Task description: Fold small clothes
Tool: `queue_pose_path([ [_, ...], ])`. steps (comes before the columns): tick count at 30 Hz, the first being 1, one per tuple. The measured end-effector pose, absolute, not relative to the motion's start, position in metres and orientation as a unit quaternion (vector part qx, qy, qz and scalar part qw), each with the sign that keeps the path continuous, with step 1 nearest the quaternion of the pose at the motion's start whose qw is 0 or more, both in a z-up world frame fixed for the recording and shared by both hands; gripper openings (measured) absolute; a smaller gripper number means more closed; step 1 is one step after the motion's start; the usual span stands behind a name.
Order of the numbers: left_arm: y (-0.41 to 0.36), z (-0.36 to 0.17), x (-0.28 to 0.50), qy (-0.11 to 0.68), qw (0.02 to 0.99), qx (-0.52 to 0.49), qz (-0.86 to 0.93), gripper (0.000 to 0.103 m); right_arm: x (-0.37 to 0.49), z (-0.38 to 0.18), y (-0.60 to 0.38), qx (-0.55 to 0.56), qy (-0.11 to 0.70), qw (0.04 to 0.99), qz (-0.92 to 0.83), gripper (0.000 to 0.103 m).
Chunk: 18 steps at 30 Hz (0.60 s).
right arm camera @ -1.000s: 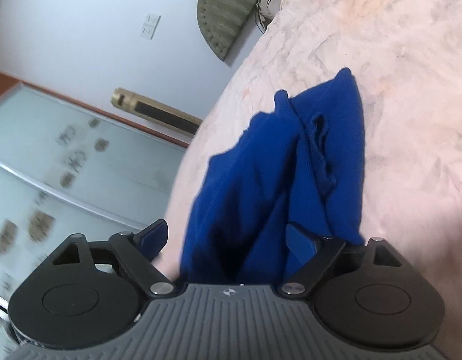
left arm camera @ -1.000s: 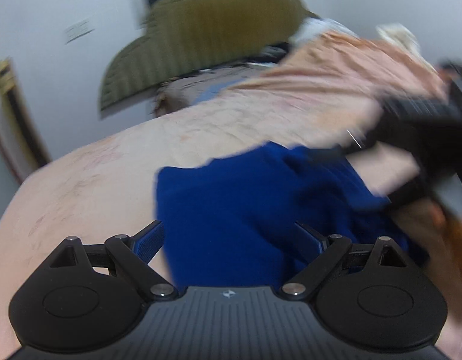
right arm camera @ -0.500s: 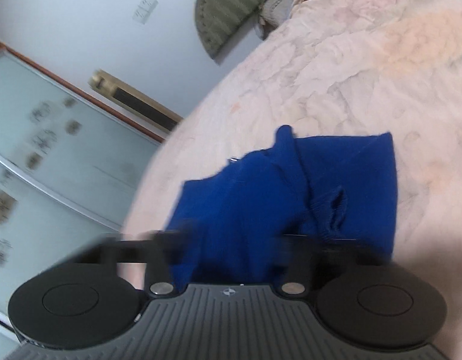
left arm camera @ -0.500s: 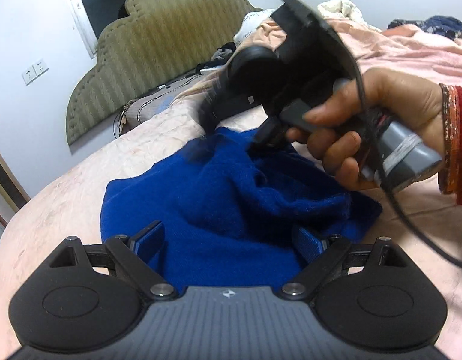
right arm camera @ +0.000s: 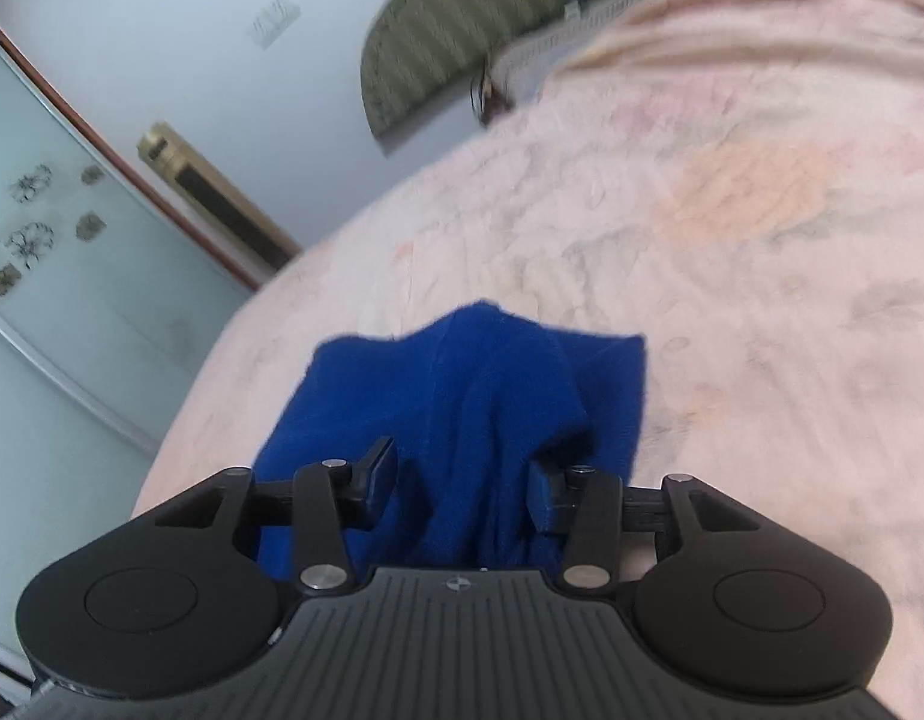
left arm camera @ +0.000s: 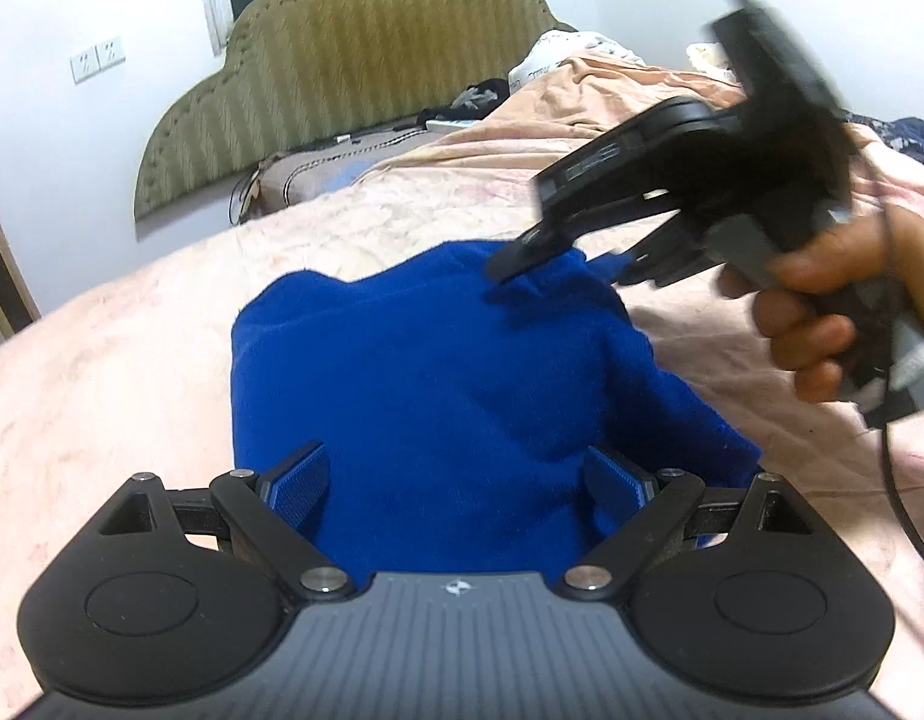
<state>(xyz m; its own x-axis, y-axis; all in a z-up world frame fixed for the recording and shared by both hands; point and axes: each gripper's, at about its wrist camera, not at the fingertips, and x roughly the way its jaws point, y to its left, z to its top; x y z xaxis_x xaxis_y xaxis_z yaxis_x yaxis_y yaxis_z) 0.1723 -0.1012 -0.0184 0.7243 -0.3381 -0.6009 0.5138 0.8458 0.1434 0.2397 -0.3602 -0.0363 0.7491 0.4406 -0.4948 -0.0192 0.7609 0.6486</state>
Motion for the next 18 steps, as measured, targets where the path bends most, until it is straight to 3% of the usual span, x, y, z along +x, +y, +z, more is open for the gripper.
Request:
queue_pose_path([
  [3, -0.097, -0.018, 0.168, 0.293, 0.916, 0.15, -0.228, 0.093, 0.209, -0.027, -0.366, 0.322, 0.309, 0.886, 0.126, 0.05],
  [6, -0.094, -0.02, 0.168, 0.3, 0.917, 0.142, -0.223, 0.093, 0.179, -0.023, -0.359, 0.308, 0.311, 0.885, 0.158, 0.064],
  [10, -0.09, -0.021, 0.161, 0.305, 0.918, 0.134, -0.216, 0.093, 0.139, -0.019, -0.33, 0.209, 0.314, 0.913, 0.157, 0.065],
  [13, -0.088, -0.022, 0.158, 0.31, 0.917, 0.133, -0.212, 0.093, 0.127, -0.026, -0.314, 0.158, 0.33, 0.92, 0.142, 0.044],
  [15, -0.087, -0.021, 0.157, 0.31, 0.918, 0.133, -0.209, 0.093, 0.128, -0.032, -0.311, 0.161, 0.341, 0.915, 0.141, 0.021],
  [18, -0.083, -0.021, 0.156, 0.312, 0.919, 0.133, -0.203, 0.093, 0.13, -0.04, -0.316, 0.181, 0.349, 0.912, 0.117, 0.013],
])
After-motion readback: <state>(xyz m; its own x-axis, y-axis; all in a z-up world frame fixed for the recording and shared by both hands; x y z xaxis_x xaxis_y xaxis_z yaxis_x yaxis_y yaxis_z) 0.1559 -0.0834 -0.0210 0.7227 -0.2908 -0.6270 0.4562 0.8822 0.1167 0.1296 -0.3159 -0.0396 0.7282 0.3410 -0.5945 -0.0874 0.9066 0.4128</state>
